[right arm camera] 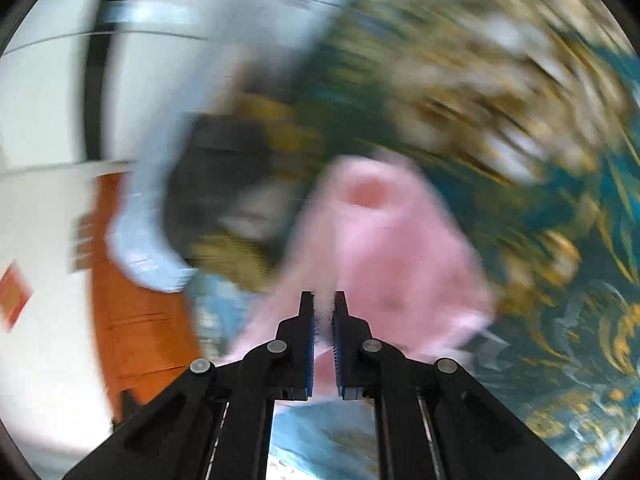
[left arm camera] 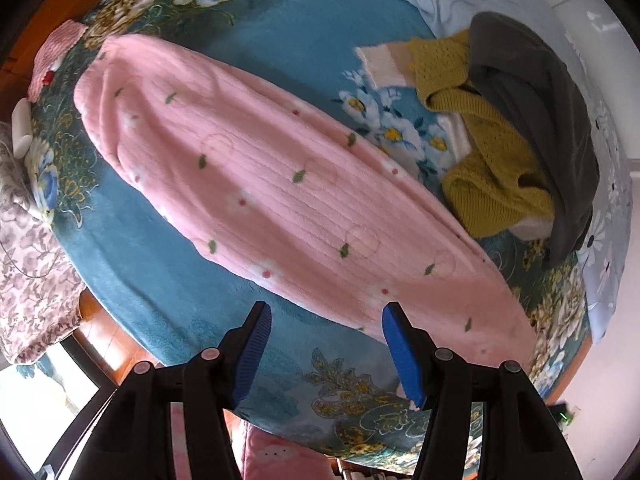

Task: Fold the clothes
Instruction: 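Grasp the pink garment end with the right gripper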

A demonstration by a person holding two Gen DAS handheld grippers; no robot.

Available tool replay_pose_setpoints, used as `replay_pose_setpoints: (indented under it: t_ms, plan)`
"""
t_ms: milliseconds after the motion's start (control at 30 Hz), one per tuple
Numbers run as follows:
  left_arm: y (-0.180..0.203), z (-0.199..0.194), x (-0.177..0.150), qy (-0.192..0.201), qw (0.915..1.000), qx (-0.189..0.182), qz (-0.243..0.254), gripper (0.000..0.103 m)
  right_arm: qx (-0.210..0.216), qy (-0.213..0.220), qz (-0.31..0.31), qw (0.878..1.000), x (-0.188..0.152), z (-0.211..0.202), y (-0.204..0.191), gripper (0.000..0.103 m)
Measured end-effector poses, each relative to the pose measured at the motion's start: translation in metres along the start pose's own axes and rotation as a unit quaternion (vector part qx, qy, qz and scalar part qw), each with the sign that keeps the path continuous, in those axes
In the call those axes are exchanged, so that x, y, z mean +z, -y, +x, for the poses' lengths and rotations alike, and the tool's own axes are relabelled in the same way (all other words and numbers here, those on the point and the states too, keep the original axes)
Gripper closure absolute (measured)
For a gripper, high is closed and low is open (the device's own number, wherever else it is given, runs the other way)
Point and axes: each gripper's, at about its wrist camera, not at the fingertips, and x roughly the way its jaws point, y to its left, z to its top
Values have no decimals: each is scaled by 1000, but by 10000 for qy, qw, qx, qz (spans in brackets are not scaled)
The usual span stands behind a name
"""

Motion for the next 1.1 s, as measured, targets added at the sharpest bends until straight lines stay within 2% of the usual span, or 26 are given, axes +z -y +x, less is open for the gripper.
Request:
replay_pose_setpoints:
  t_ms: [67, 233, 333, 400, 567, 700, 767, 833, 900, 967, 1100]
  plan:
    - [-1, 2, 1, -35, 10000, 35, -16, 41, -560, -178, 43, 9983, 1, 15, 21, 95]
    - [-13, 1, 3, -24, 9999, 67, -154, 41, -863, -290, -66, 9958, 4, 23, 30, 90]
    - [-22, -1, 4, -1, 9996, 78, -253, 41, -851, -206, -234, 9959, 12, 19, 23, 74]
    - [-28, -2, 5, 14, 9995, 85, -320, 41, -720, -141, -248, 9970, 20, 20, 22, 53]
    - [-43, -6, 6, 52, 9988, 103, -486, 41, -946, -189, -148, 9952, 39, 38, 26, 52]
    - [-63, -8, 4, 96, 9971, 116, -746, 41, -794, -90, 29, 9968, 44, 43, 28, 49]
    - [-73, -7, 1, 105, 9959, 114, -895, 41, -793, -141, -165, 9966, 43, 47, 21, 49]
    - [-80, -6, -3, 100, 9949, 74, -999, 41, -787, -216, -175, 9965, 43, 50, 20, 57]
    - [-82, -6, -6, 107, 9947, 59, -1024, 41, -780, -294, -143, 9964, 44, 55, 20, 79]
    - [-83, -6, -8, 115, 9945, 34, -1036, 41, -810, -398, -168, 9958, 41, 59, 16, 89]
    - [-86, -8, -10, 137, 9944, -43, -1043, 41, -768, -303, -319, 9961, 40, 45, -1, 95]
